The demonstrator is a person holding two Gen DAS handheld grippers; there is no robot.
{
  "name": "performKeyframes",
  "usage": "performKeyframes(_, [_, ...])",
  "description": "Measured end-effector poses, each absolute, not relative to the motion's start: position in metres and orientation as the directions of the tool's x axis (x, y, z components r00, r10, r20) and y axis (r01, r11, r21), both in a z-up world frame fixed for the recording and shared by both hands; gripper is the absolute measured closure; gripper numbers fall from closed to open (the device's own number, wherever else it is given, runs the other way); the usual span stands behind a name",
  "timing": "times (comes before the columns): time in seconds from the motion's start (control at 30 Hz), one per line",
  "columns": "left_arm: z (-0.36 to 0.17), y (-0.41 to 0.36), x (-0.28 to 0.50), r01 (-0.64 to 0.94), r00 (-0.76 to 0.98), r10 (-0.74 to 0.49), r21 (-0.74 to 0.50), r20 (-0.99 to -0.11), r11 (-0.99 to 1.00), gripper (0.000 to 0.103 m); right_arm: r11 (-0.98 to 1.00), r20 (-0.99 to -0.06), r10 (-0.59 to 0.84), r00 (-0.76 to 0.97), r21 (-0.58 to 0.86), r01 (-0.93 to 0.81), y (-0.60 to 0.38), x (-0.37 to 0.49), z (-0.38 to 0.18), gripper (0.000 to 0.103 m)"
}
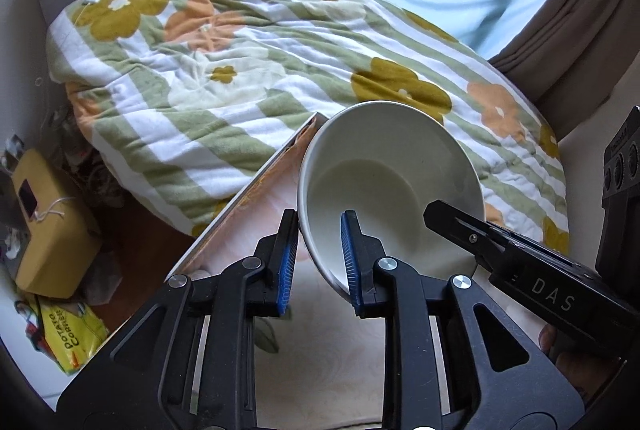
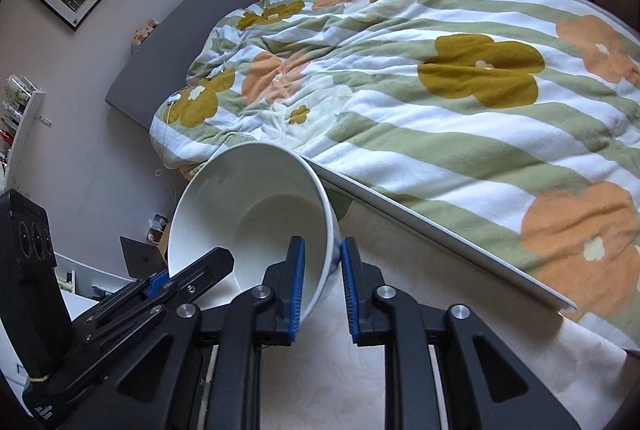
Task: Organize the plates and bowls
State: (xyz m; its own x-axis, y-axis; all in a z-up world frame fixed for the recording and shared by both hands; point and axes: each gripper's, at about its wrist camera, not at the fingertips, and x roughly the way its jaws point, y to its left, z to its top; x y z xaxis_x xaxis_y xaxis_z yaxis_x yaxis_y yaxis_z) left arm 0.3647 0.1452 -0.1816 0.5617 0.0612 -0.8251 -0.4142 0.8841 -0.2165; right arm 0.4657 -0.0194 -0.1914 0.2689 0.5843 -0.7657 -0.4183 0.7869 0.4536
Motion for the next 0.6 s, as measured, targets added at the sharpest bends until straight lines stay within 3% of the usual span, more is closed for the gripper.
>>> performKeyframes(0.3, [-0.11, 0.064, 0.298, -0.308, 0.622, 0.036, -0.202, -0.782, 0.93, 0.084, 0.797, -0.71, 0.597, 0.374, 0.47, -0.38, -0.098, 0.38, -0.127, 0.086])
performKeyframes(0.6, [-0.081, -0.038, 0.223, -0.155, 0.641, -0.076, -0.226, -0.764, 0.962, 0.084, 0.854, -0.694, 0.52, 0.498, 0.432, -0.29, -0.192, 0.278, -0.088, 0.086])
